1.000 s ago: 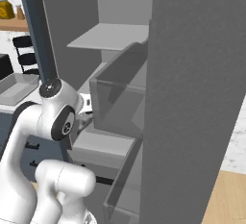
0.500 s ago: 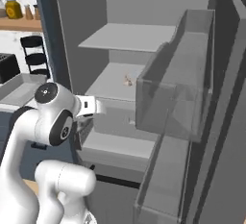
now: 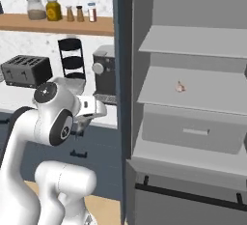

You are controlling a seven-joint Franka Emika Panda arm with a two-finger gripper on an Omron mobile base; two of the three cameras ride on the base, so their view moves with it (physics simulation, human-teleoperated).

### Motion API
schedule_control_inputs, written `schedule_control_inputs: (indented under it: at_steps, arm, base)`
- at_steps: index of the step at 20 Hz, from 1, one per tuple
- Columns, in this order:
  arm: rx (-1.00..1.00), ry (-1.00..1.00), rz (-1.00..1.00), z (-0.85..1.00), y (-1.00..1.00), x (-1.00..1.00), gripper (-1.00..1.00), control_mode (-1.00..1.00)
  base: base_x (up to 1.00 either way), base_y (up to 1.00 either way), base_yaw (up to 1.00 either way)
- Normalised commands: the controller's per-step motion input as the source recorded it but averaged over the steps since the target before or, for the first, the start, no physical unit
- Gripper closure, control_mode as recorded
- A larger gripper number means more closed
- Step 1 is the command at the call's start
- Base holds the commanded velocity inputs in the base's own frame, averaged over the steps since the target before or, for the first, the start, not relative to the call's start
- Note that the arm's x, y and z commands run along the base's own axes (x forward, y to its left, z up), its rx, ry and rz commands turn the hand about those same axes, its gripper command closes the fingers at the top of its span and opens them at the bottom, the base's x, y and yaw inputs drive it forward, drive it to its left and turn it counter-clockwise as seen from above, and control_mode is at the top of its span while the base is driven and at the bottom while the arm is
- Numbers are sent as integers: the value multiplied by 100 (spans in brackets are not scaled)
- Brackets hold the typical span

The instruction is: Place one garlic and one fish in each tupperware on the nearby counter, to pack two identical lunches.

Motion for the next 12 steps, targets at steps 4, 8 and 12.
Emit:
schedule_control_inputs:
  at_steps: [4, 8, 12]
  arm:
    - [0, 0, 0, 0, 0, 0, 100, 100]
    - [0, 0, 0, 0, 0, 0, 100, 100]
    - [0, 0, 0, 0, 0, 0, 100, 100]
  base:
    - [23, 97, -2]
    - [20, 94, 0]
    - [45, 82, 0]
